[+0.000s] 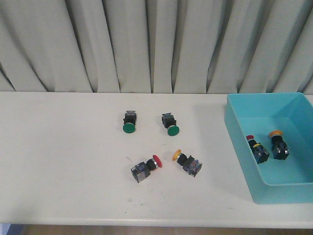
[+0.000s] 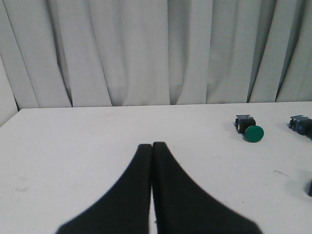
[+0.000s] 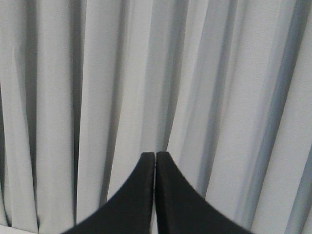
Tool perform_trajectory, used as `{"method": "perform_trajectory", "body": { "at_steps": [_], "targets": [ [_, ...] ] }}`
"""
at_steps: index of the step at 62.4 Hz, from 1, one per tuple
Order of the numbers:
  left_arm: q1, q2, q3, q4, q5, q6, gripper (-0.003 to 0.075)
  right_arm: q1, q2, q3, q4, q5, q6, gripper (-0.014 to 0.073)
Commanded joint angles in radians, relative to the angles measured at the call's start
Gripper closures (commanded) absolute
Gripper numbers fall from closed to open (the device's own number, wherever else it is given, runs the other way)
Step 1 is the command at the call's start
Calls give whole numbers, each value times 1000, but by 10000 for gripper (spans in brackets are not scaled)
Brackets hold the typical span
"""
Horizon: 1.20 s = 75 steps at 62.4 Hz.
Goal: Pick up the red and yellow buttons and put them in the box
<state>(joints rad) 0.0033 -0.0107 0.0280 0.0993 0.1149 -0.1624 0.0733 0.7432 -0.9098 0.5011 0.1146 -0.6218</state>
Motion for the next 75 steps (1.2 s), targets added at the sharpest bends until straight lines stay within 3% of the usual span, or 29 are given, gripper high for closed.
{"method": "perform_trajectory", "body": {
  "at_steps": [1,58,64,75],
  "targets": [
    [0,-16,46,-9,-62,-2,727,0,3,-26,5,-64,-1,596],
    [0,-15,45,-9,-61,-2,727,0,3,-26,0,-64,-1,596],
    [0,-15,45,-9,-61,-2,727,0,9,1,-103,-105,17,596],
    [0,-15,45,-9,-60,-2,727,0,-8,114,-327,-214,268,596]
  ]
}}
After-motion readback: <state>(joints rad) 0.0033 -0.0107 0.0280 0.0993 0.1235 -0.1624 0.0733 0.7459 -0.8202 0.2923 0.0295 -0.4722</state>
